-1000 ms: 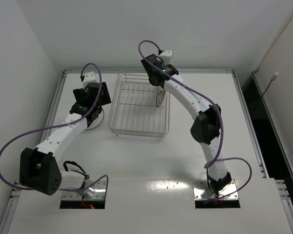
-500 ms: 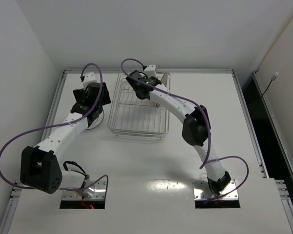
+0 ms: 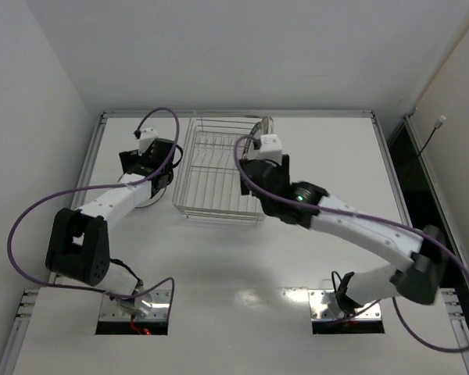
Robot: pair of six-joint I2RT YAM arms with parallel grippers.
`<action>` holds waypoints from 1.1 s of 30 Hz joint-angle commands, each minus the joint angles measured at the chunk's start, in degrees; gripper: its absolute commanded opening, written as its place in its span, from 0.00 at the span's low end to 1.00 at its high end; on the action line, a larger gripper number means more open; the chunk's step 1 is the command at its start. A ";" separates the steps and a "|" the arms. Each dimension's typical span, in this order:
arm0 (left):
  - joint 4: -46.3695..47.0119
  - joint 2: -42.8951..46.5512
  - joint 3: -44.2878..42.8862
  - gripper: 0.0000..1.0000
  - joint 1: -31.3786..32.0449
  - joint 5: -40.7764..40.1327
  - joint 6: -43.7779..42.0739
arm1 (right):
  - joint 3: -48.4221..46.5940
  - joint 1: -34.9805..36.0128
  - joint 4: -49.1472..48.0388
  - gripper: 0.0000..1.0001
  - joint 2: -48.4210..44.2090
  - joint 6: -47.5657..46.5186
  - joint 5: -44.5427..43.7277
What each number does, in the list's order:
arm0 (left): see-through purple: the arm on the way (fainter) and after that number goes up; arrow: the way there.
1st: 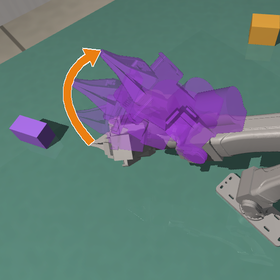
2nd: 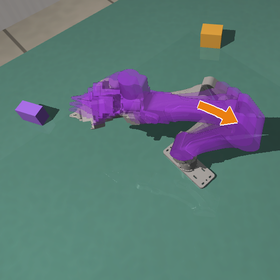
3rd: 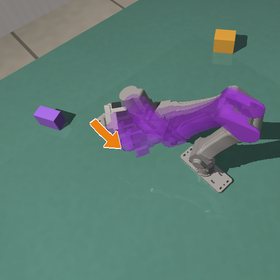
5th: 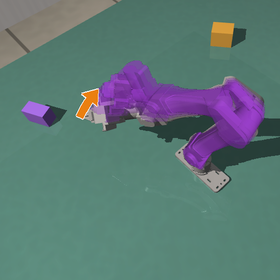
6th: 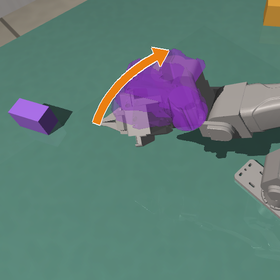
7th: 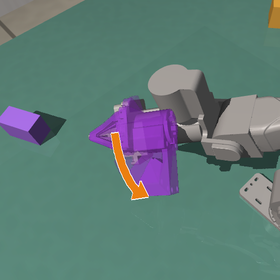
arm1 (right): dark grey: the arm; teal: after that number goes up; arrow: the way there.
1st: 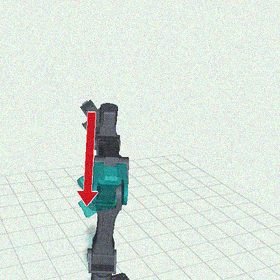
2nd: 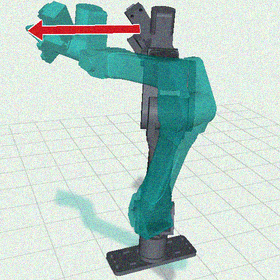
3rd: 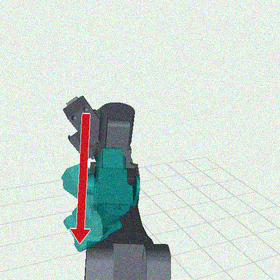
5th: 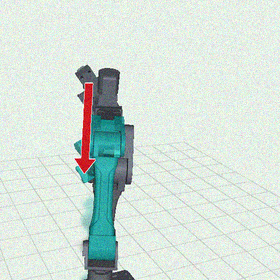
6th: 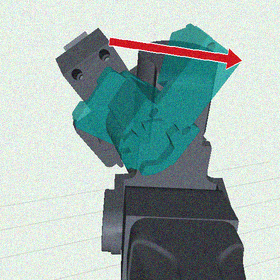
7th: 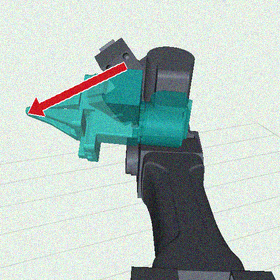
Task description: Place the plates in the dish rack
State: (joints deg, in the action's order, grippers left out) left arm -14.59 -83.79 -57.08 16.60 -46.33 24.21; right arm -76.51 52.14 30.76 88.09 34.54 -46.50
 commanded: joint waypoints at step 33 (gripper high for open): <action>-2.90 -30.63 -6.28 0.63 2.38 3.44 -8.03 | 32.30 -2.13 -21.36 0.68 -26.39 4.13 -2.10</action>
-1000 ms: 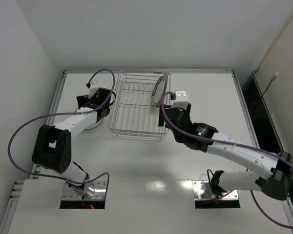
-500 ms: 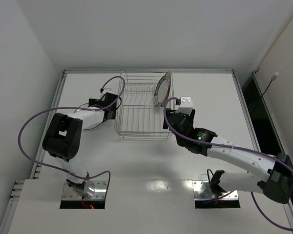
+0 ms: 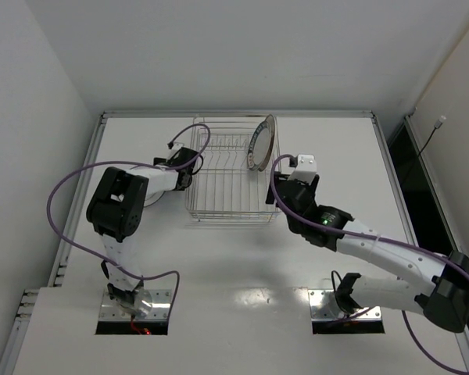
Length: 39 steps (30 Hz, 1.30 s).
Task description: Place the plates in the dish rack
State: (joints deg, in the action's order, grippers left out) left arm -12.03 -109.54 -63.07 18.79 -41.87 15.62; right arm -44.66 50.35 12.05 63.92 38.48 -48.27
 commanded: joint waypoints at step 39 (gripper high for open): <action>8.91 22.71 -32.21 0.00 14.17 30.86 10.56 | 27.87 -2.01 -17.24 0.80 -35.70 8.10 6.26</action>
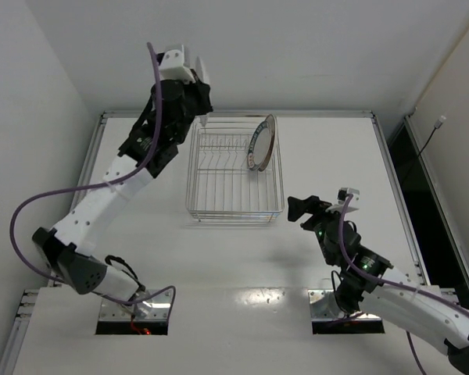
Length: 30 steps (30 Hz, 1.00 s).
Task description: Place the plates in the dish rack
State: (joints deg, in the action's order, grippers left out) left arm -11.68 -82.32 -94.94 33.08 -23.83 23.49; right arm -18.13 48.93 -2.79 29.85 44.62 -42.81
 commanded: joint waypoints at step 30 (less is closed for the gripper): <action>26.89 -24.73 8.63 0.00 0.23 17.78 15.81 | 4.16 -7.88 -4.16 0.82 -1.02 1.43 8.18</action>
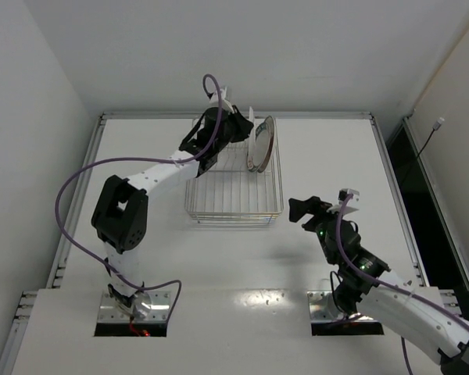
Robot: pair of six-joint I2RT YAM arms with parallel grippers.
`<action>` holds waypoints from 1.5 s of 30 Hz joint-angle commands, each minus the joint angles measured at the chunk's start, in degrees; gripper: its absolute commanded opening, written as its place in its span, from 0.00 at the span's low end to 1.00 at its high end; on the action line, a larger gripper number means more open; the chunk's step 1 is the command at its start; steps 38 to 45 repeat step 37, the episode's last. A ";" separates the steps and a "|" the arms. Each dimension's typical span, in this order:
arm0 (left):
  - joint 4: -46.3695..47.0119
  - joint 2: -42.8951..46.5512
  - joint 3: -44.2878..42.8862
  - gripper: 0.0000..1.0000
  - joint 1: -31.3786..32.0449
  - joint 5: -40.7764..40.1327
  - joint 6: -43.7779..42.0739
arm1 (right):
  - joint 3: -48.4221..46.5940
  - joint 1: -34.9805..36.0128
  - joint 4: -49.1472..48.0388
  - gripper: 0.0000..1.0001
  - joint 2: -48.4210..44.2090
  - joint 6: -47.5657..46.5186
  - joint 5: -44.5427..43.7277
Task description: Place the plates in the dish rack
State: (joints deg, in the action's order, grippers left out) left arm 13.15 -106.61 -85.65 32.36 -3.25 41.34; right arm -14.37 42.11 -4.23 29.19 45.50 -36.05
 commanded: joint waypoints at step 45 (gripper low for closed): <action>-19.03 60.16 49.33 0.96 22.03 -60.98 -17.54 | -33.78 -1.06 39.56 0.99 18.52 -8.05 -10.43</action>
